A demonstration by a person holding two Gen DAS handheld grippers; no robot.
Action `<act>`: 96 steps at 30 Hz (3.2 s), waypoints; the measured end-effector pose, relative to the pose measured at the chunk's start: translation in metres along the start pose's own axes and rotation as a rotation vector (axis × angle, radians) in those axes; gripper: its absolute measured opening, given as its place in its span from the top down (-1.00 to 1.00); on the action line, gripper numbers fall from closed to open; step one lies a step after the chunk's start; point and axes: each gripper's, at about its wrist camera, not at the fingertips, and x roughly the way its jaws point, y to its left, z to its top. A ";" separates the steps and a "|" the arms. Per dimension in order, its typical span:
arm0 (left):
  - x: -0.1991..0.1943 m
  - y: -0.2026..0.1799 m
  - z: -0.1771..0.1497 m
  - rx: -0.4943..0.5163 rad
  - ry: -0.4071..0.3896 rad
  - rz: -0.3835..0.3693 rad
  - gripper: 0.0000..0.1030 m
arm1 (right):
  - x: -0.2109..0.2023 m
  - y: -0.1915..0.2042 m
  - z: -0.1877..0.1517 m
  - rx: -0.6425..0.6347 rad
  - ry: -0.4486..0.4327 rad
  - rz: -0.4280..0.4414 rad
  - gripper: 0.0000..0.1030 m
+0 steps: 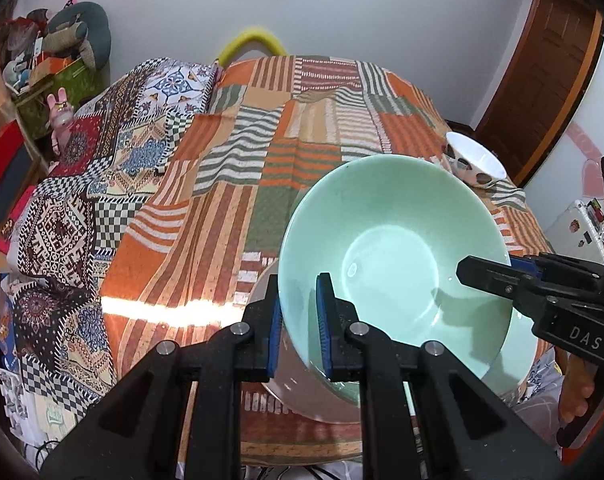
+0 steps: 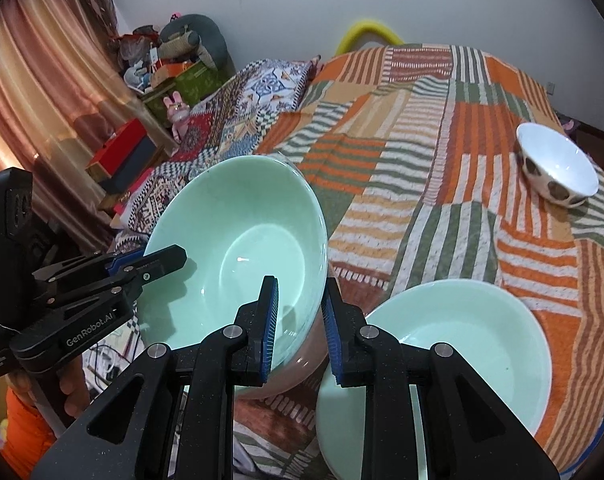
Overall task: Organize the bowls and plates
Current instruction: 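Lower the mint green bowl into the pale pink bowl and open both tools, then move both tools to the white spotted bowl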
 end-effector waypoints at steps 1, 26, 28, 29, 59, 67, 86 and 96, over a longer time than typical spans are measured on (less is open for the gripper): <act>0.002 0.001 -0.002 0.002 0.004 0.003 0.71 | 0.002 0.000 -0.001 0.003 0.006 0.000 0.58; 0.034 0.013 -0.026 0.011 0.104 0.048 0.71 | 0.038 0.006 -0.018 -0.007 0.130 -0.015 0.58; 0.036 0.014 -0.027 0.015 0.109 0.051 0.71 | 0.039 0.007 -0.018 -0.010 0.134 -0.017 0.58; 0.038 0.014 -0.027 0.015 0.113 0.053 0.71 | 0.040 0.006 -0.019 -0.011 0.136 -0.017 0.58; 0.046 0.017 -0.026 -0.008 0.153 0.042 0.70 | 0.042 0.006 -0.014 -0.038 0.136 -0.048 0.57; 0.028 0.008 -0.018 0.026 0.085 0.058 0.55 | 0.025 0.017 -0.009 -0.112 0.052 -0.070 0.28; -0.031 -0.064 0.021 0.152 -0.136 0.031 -0.05 | -0.059 -0.057 0.004 0.019 -0.123 -0.119 0.22; -0.041 -0.143 0.075 0.229 -0.226 -0.067 -0.37 | -0.133 -0.135 0.017 0.131 -0.297 -0.211 0.01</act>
